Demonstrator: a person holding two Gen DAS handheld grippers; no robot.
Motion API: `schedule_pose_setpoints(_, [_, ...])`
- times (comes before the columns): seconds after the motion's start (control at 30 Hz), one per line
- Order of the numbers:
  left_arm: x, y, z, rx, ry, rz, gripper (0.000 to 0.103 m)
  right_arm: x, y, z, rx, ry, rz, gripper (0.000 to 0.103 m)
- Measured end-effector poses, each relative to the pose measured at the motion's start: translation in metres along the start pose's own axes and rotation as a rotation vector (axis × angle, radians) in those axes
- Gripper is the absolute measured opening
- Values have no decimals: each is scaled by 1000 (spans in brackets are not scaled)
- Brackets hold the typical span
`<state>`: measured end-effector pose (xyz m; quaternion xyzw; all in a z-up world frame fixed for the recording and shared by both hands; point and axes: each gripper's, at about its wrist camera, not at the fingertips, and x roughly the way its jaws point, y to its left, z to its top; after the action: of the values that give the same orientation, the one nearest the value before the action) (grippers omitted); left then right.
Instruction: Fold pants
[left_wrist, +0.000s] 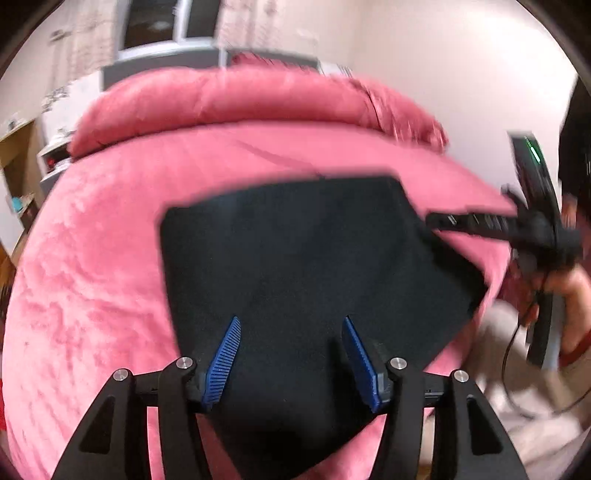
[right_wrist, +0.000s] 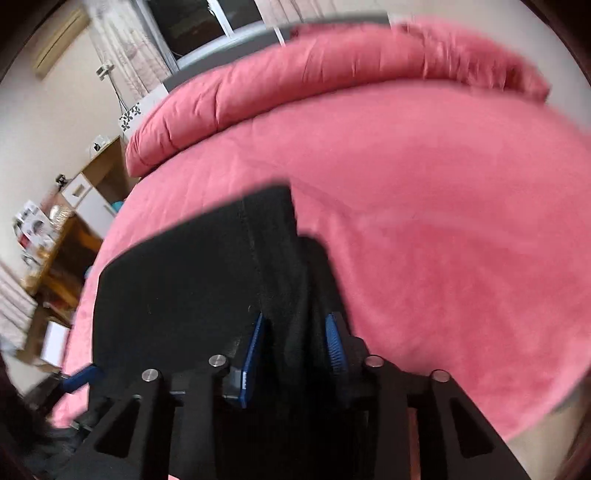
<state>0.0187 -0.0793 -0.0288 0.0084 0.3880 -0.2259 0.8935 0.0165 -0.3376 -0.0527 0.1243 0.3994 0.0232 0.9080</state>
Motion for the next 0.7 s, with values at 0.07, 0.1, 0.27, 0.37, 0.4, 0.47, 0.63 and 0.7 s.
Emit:
schedule_pose_setpoints(0.07, [-8, 9, 17, -38, -55, 11, 58, -11, 15, 13, -66, -48, 38, 37])
schedule_pose_setpoints(0.1, [-7, 10, 24, -48, -56, 13, 58, -13, 20, 17, -86, -54, 53, 37])
schedule_pose_setpoints(0.27, [27, 7, 60, -22, 15, 43, 58, 14, 61, 36, -206, -33, 80, 36])
schedule_pose_setpoints(0.37, [51, 6, 69, 3, 67, 67, 58, 32, 76, 40, -227, -9, 95, 35])
schedule_pose_setpoints(0.4, [57, 6, 70, 10, 77, 74, 58, 37, 80, 40, -236, -2, 91, 35])
schedule_pose_setpoints(0.47, [76, 5, 69, 29, 99, 100, 58, 53, 78, 39, -272, 22, 53, 35])
schedule_pose_setpoints(0.63, [106, 12, 61, 34, 142, 119, 61, 87, 54, 32, -229, 94, -31, 27])
schedule_pose_setpoints(0.7, [108, 15, 59, 30, 137, 108, 63, 91, 47, 32, -186, 82, -21, 18])
